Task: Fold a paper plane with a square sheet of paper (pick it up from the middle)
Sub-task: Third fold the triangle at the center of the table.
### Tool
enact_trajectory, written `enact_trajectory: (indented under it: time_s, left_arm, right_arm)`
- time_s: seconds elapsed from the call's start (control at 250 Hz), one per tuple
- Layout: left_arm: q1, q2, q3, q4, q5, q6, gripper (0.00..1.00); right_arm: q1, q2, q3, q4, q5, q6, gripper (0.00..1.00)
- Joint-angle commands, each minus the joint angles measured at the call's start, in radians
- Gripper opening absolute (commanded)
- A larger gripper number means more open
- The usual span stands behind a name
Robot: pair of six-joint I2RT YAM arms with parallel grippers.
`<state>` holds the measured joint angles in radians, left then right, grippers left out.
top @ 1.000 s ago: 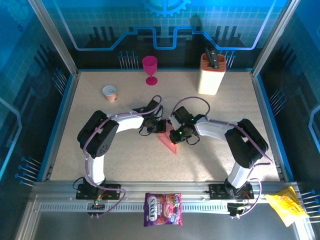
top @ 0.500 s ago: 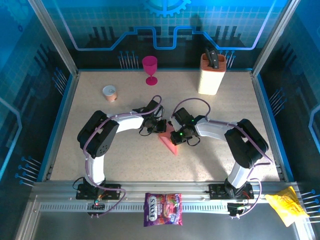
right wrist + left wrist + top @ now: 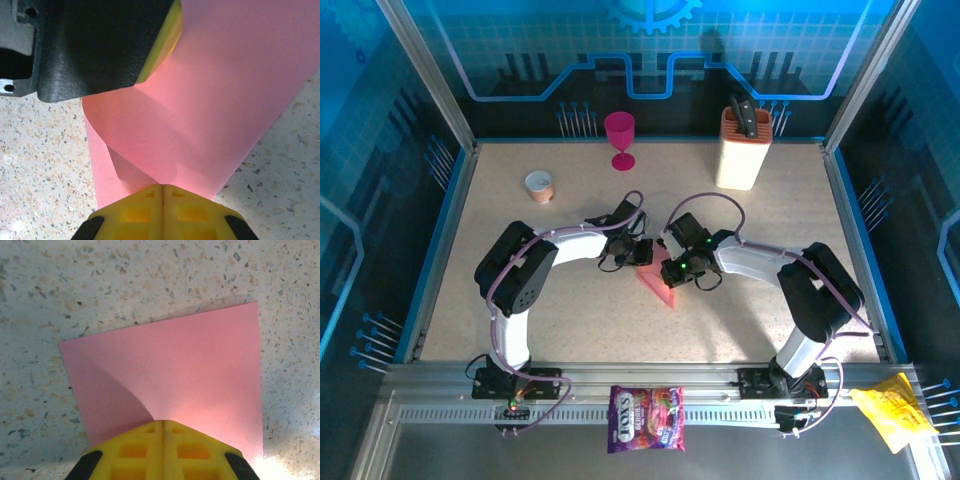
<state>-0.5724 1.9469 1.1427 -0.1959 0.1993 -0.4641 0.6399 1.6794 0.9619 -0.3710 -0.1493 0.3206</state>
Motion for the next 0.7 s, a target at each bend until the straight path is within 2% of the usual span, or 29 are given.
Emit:
enact_trajectory:
  time_s: [0.0, 0.695]
  left_arm:
    - [-0.001, 0.065, -0.054, -0.066, -0.053, 0.019, 0.0]
    - [-0.001, 0.079, -0.059, -0.05, -0.048, 0.016, 0.0]
  right_arm:
    - [-0.011, 0.005, -0.012, -0.027, 0.017, -0.003, 0.0]
    - [-0.023, 0.047, -0.011, -0.021, 0.045, -0.018, 0.0]
